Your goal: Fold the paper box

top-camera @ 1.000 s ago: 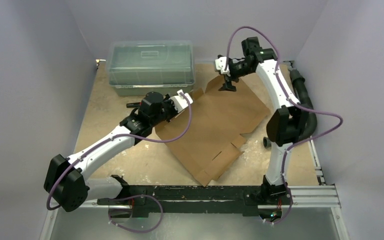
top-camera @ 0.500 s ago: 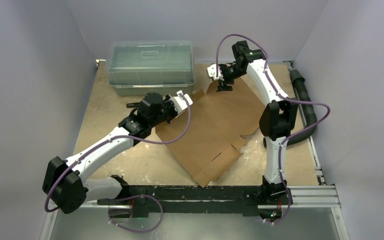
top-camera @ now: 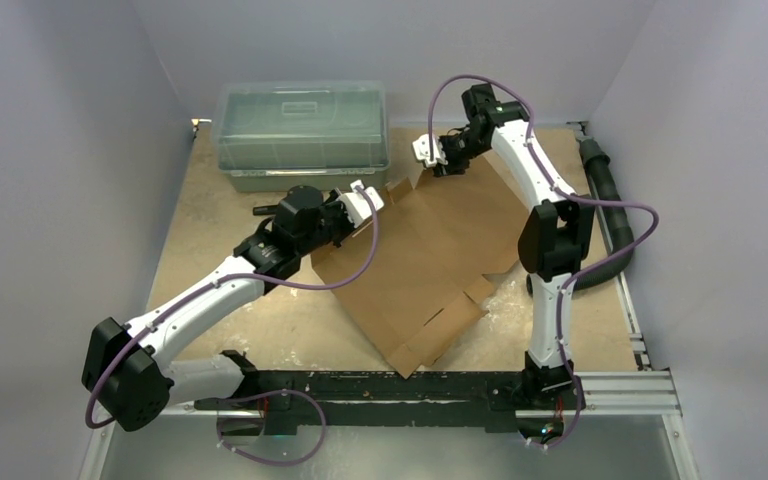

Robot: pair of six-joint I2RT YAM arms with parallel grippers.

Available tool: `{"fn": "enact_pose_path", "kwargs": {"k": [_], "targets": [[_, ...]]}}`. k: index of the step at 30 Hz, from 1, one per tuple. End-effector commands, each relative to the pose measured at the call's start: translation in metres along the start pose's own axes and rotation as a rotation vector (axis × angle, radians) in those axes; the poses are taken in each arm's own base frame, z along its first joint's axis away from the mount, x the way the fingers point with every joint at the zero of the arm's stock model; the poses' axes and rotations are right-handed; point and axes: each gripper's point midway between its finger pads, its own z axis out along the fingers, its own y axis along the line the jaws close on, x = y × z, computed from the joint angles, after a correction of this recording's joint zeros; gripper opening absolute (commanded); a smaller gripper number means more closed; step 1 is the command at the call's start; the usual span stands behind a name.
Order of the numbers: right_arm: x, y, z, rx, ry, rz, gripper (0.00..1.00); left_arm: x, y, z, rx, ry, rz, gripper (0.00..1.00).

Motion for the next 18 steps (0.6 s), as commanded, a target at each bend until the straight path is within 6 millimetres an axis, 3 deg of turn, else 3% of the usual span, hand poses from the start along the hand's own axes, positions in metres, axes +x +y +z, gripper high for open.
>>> {"fn": "enact_pose_path", "kwargs": {"k": [1,5,6,15,18], "targets": [[-0.006,-0.002,-0.015,0.011,0.039,-0.070,0.35,-0.033,0.008,-0.006,-0.015,-0.093,-0.012,0.00],[-0.013,0.000,-0.026,0.018,0.053,-0.119,0.03,-0.031,0.007,-0.004,-0.018,-0.102,-0.039,0.00],[-0.015,0.001,-0.029,0.023,0.056,-0.130,0.00,-0.029,0.005,-0.004,-0.015,-0.100,-0.050,0.00],[-0.041,0.012,-0.066,0.104,0.078,-0.164,0.00,-0.029,-0.011,0.001,0.047,-0.122,-0.132,0.00],[-0.046,0.025,-0.075,0.102,0.087,-0.157,0.00,-0.031,-0.019,0.001,0.085,-0.138,-0.161,0.00]]}}
